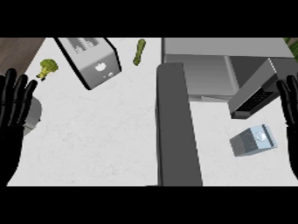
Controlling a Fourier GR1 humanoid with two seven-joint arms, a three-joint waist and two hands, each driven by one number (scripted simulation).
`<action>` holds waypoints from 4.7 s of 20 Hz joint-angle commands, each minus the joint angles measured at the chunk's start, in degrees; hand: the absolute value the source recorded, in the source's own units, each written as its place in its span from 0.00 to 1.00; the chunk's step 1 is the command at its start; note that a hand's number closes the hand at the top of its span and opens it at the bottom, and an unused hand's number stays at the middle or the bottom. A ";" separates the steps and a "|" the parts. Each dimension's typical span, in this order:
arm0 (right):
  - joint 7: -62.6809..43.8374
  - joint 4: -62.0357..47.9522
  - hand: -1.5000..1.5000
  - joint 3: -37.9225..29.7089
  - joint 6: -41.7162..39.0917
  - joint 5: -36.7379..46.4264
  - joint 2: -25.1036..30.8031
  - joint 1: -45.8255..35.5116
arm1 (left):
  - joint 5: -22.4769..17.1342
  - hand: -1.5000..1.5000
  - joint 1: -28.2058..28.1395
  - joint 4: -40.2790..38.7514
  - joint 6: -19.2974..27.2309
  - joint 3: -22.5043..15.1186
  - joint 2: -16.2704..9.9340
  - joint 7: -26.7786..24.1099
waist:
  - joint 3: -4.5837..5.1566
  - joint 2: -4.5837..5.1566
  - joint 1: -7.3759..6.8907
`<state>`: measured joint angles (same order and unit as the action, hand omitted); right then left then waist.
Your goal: Pick up the milk, place it into the microwave and close the microwave
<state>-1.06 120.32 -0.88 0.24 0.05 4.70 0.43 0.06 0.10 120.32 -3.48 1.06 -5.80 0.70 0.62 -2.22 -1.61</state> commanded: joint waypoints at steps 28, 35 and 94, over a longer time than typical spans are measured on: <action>4.68 -8.87 0.00 -15.29 -19.93 -14.15 2.87 15.48 | -12.28 0.00 -29.25 -2.90 -2.00 -9.28 4.90 -18.29 | -0.63 2.16 1.21; 14.35 -20.26 0.00 -16.47 -18.78 -6.80 1.30 12.51 | -10.95 0.00 -30.59 -4.21 -2.11 -10.16 5.73 -21.28 | -0.63 2.18 1.31; 62.34 -100.25 1.00 -21.10 1.32 5.25 11.18 -24.03 | -11.64 0.00 -39.57 -2.67 -5.68 -12.28 3.22 -28.70 | -0.73 2.44 0.63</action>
<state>58.33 22.98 -20.74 -1.44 5.59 14.53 -21.01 -12.99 -39.78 116.41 -10.42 -9.40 -3.48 -29.27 -0.02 0.10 -0.87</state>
